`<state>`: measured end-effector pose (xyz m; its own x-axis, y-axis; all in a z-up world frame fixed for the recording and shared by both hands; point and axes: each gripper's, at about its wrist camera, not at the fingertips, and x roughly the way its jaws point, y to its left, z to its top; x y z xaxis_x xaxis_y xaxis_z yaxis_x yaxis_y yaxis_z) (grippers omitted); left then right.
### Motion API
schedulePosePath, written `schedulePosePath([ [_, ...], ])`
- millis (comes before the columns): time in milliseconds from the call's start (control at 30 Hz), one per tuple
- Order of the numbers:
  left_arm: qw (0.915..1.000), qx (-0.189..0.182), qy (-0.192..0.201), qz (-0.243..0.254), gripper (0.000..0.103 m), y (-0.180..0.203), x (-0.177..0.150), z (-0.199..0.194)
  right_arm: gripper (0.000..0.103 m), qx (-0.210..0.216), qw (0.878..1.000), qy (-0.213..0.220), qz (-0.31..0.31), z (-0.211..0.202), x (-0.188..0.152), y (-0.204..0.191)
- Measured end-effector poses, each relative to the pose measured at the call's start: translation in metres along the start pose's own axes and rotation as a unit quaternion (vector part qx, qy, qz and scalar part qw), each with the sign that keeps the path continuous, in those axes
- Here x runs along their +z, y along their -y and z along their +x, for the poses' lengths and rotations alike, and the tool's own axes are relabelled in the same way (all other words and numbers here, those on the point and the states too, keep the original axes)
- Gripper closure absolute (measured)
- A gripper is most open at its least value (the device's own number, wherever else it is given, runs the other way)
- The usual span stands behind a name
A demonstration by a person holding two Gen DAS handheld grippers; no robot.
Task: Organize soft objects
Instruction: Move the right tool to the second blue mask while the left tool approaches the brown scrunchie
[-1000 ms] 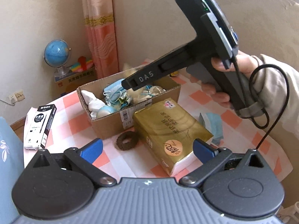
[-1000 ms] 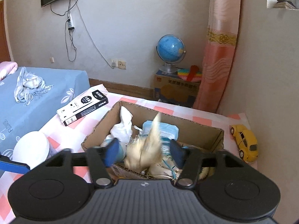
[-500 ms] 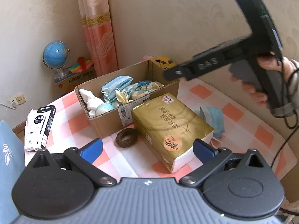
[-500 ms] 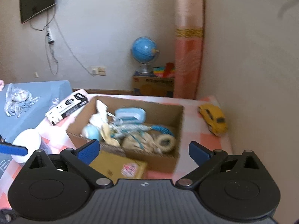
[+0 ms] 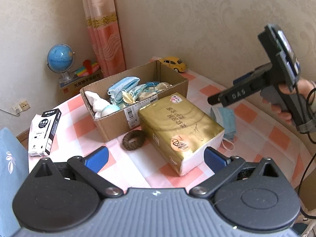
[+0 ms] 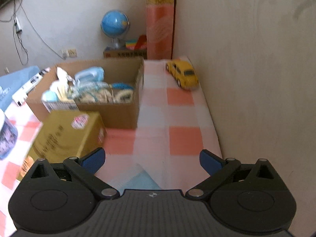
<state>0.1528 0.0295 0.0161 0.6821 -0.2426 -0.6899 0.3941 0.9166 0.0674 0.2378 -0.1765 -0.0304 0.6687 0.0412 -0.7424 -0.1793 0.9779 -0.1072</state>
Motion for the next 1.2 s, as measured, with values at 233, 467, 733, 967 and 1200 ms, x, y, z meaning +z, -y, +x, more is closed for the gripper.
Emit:
schedulePosePath([
  [233,0.9999,-0.007,-0.008,-0.012,0.001,0.0,-0.004,0.002,0.0,-0.018,1.0,-0.018,-0.013,0.019,-0.01,-0.004],
  [467,0.9998,-0.004,-0.012,-0.016,0.001,-0.003,-0.006,0.002,0.0,-0.052,0.997,-0.035,-0.04,0.017,-0.031,-0.004],
  [733,0.9997,-0.005,-0.015,-0.02,0.001,-0.004,-0.007,0.004,0.0,-0.066,0.996,-0.011,-0.055,-0.021,-0.05,-0.007],
  [967,0.9993,-0.008,-0.021,-0.032,0.001,-0.008,-0.007,0.008,0.0,-0.024,0.996,-0.013,-0.081,-0.051,-0.077,-0.015],
  [1200,0.9985,0.005,-0.031,-0.045,0.001,-0.015,-0.004,0.015,0.0,-0.04,0.994,-0.036,-0.097,-0.04,-0.103,-0.017],
])
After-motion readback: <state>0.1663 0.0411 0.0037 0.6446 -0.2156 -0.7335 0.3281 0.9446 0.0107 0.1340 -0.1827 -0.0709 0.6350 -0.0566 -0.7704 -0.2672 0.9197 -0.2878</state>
